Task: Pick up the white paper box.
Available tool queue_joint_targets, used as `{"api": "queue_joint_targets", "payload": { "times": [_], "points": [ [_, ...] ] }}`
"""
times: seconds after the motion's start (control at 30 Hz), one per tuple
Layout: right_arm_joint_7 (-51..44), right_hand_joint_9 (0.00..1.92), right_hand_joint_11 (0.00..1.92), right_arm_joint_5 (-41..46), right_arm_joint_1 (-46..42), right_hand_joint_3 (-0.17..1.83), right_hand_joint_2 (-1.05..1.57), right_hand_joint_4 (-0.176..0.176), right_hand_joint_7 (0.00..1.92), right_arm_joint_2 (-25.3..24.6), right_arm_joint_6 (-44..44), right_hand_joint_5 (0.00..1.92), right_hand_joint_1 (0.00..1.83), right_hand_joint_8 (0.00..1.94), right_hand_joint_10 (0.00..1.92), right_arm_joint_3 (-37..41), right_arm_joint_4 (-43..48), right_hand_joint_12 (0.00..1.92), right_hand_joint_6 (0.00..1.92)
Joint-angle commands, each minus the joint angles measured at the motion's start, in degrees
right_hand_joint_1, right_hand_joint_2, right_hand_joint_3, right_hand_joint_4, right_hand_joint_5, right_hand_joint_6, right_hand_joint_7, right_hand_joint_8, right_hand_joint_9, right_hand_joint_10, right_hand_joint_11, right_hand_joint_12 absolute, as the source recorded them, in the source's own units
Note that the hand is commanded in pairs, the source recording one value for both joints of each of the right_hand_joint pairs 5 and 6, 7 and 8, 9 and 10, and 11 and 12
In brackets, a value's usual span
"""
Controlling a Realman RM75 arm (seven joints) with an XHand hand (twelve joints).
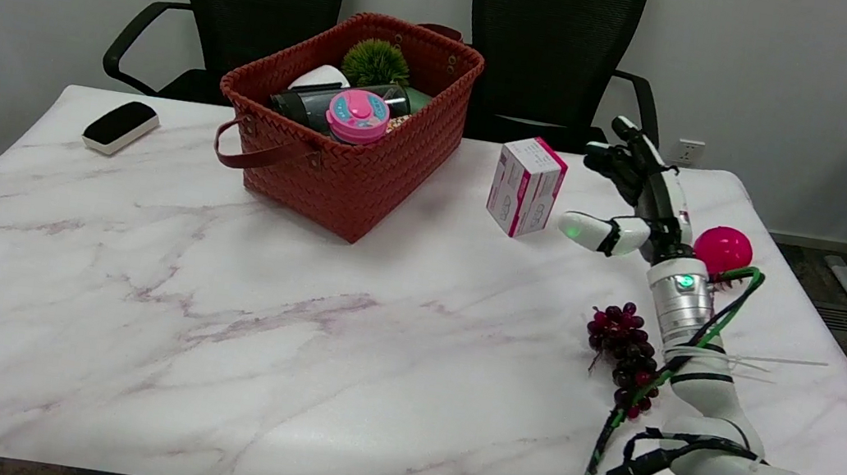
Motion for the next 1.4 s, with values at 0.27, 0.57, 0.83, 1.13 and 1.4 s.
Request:
{"api": "queue_joint_targets", "payload": {
  "times": [0.27,0.57,0.83,1.13,1.4],
  "points": [
    [-29.3,0.38,0.25,5.2,15.8,0.70,-0.37,0.000,0.29,-13.7,-6.9,0.00,1.06,0.29,0.38,-1.3,-11.0,0.25,0.00],
    [-29.9,0.24,0.17,7.2,16.4,0.51,-0.37,0.000,0.15,-12.1,-6.5,0.00,1.03,0.15,0.24,-1.1,-11.2,0.17,0.00],
    [-32.4,0.17,0.08,10.5,17.1,0.52,-0.44,0.000,0.04,-12.1,-5.6,0.00,1.01,0.04,0.17,-0.3,-14.7,0.08,0.00],
    [-41.1,0.22,0.10,20.1,20.8,0.41,-0.41,0.000,0.05,-14.2,-5.4,0.00,0.99,0.05,0.22,-2.5,-21.2,0.10,0.00],
    [-50.2,0.26,0.14,28.6,24.0,0.36,-0.35,0.000,0.11,-16.0,-6.2,0.00,0.98,0.11,0.26,-4.2,-22.3,0.14,0.00]
  ]
}}
